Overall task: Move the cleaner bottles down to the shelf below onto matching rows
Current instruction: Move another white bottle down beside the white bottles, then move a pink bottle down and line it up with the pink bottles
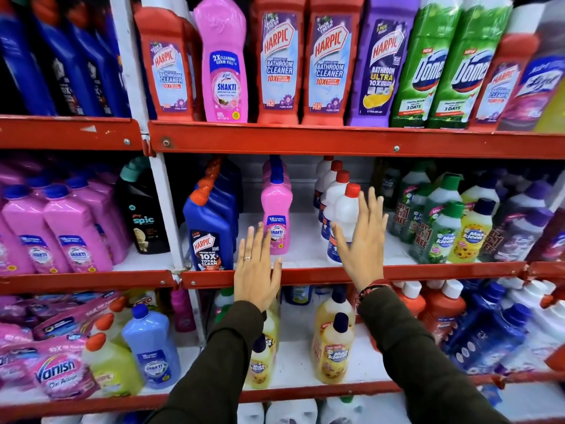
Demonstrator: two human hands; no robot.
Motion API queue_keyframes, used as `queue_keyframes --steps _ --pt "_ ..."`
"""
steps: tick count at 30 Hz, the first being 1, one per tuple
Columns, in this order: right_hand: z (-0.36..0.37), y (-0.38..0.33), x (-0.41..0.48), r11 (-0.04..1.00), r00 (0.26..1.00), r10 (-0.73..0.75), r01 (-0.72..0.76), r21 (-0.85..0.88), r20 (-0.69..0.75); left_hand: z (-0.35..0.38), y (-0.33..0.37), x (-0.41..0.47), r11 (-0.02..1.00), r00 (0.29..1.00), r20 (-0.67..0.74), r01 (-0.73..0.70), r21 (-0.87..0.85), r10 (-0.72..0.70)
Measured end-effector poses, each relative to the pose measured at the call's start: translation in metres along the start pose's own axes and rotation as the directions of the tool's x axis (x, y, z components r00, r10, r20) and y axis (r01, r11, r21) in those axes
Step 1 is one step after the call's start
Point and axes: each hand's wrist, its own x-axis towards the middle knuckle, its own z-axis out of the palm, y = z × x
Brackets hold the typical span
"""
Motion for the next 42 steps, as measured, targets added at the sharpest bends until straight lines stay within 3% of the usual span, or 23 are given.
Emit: queue_keyframes --steps 7,15,19,22,27,33,37,42 --pt "-0.004 -0.06 0.023 0.965 0.968 -0.238 0.227 -0.127 -0.077 -0.072 0.003 0.046 0.995 0.964 -0.246 -0.1 0.029 0.104" --pt "-0.022 -0.143 0.081 0.944 0.927 -0.33 0.33 -0.032 -0.179 -0.161 -0.013 0.111 0.992 0.885 -0.449 -0.105 0.064 0.123" --pt "-0.029 -0.193 0.113 0.93 0.934 -0.329 0.346 0.121 -0.141 -0.19 -0.029 0.135 0.993 0.856 -0.504 -0.072 0.096 0.111" --pt "-0.031 -0.223 0.135 0.905 0.946 -0.313 0.323 0.276 -0.078 -0.195 -0.045 0.142 0.994 0.857 -0.51 -0.025 0.102 0.074" --pt "-0.027 -0.262 0.171 0.912 0.974 -0.224 0.218 0.348 -0.024 -0.192 -0.065 0.143 0.992 0.871 -0.485 -0.021 0.123 0.078" --pt "-0.014 -0.275 0.193 0.861 0.987 -0.081 0.001 0.509 0.135 -0.188 -0.07 0.146 0.985 0.867 -0.488 -0.017 0.173 0.101" --pt "-0.017 -0.276 0.195 0.773 0.99 -0.068 -0.028 0.633 0.126 -0.186 -0.071 0.147 0.98 0.863 -0.493 -0.011 0.2 0.11" --pt "-0.028 -0.277 0.19 0.749 0.997 -0.068 0.027 0.662 0.036 -0.186 -0.071 0.147 0.982 0.863 -0.494 -0.013 0.19 0.107"
